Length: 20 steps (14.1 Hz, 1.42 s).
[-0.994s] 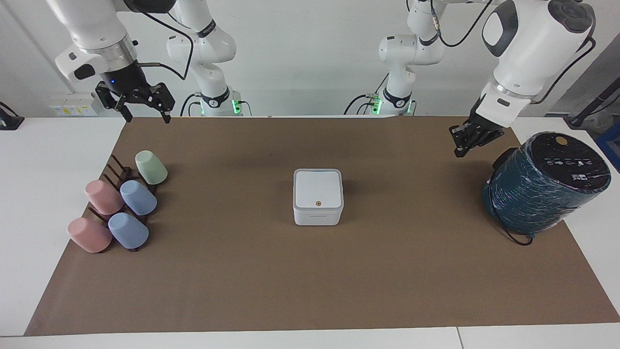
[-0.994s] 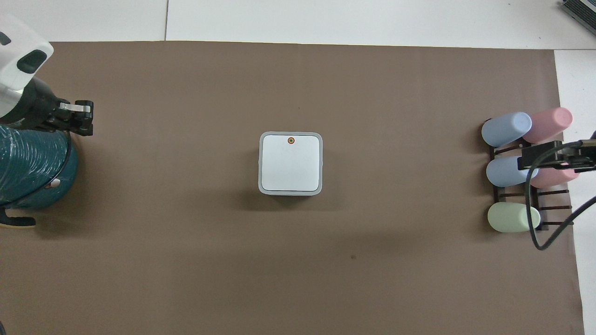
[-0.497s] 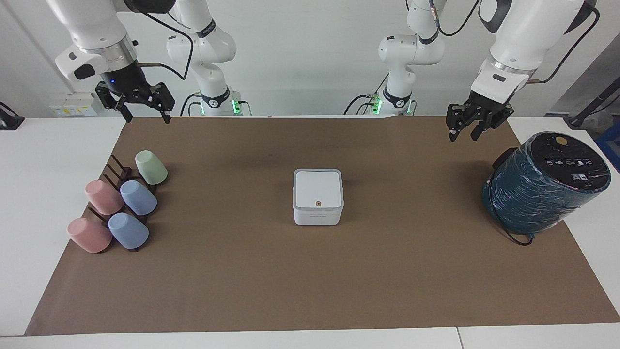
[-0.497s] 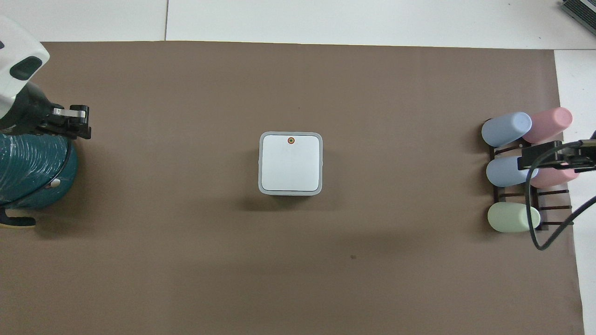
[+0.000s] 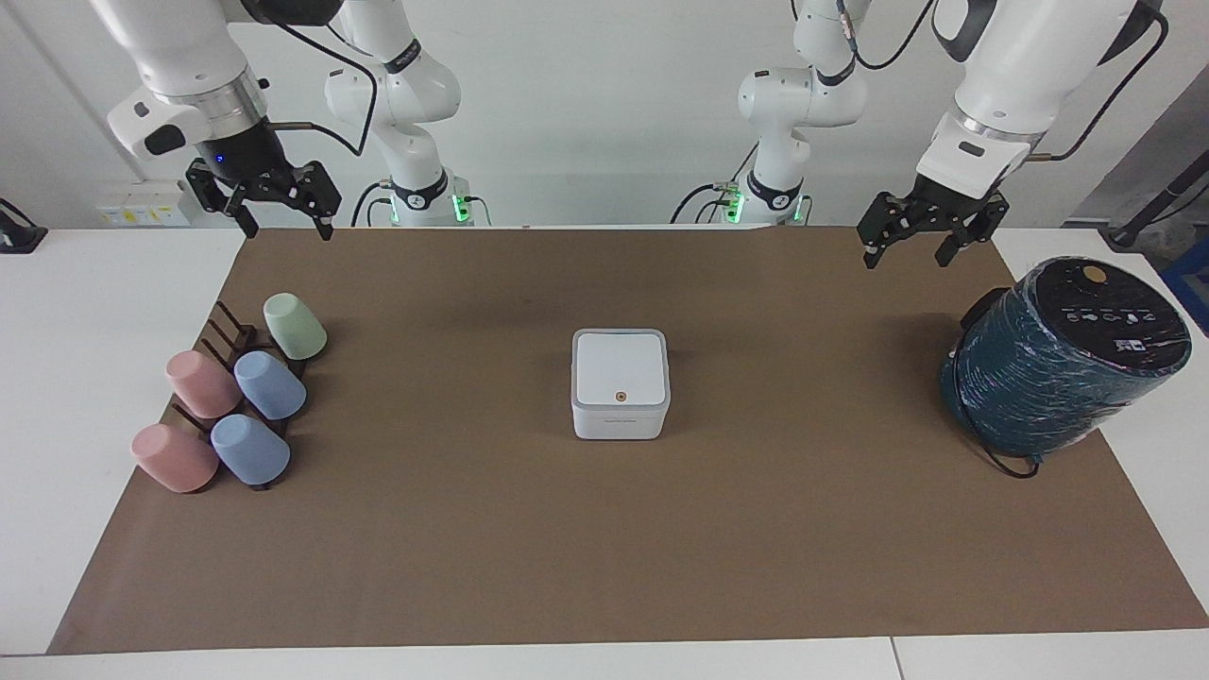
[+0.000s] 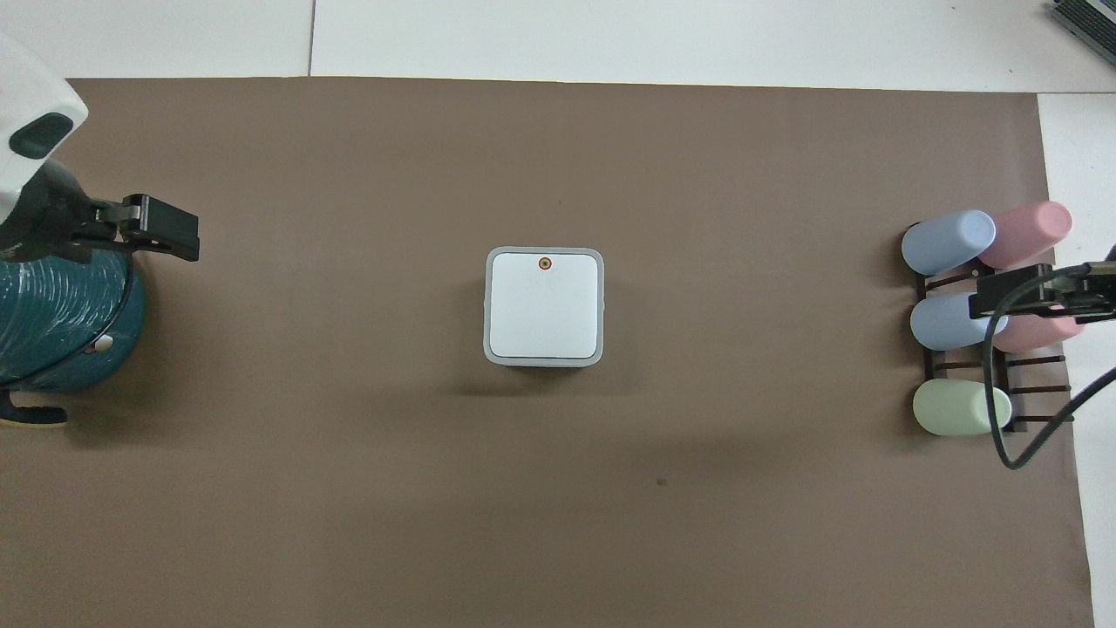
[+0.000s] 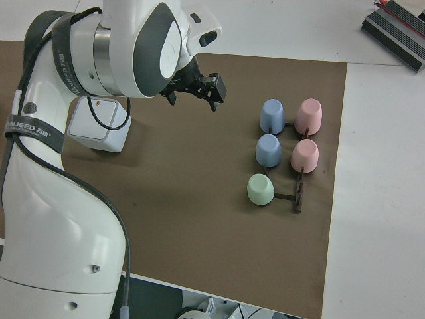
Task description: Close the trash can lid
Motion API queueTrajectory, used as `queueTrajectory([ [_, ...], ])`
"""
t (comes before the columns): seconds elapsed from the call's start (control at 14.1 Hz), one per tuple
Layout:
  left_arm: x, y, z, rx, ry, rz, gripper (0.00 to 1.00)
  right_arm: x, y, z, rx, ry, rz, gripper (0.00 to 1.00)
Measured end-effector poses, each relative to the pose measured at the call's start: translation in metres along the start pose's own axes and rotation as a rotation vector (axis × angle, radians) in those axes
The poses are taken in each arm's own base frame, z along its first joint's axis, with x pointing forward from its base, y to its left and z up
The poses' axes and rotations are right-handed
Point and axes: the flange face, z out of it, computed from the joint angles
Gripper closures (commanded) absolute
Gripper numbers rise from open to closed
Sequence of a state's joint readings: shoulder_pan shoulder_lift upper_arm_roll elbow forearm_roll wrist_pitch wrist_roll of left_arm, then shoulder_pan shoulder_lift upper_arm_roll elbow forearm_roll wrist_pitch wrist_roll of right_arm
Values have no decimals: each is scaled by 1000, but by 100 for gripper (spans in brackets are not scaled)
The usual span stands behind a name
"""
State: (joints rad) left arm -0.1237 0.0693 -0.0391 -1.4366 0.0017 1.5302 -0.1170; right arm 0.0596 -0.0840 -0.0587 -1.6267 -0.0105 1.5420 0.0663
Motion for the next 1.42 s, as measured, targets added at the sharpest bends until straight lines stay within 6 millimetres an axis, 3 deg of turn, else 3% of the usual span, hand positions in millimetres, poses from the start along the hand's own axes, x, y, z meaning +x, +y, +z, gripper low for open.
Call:
queueTrajectory([
  [1.42, 8, 2, 1, -8, 66, 3, 0, 0, 0, 0, 0, 0, 0, 0],
])
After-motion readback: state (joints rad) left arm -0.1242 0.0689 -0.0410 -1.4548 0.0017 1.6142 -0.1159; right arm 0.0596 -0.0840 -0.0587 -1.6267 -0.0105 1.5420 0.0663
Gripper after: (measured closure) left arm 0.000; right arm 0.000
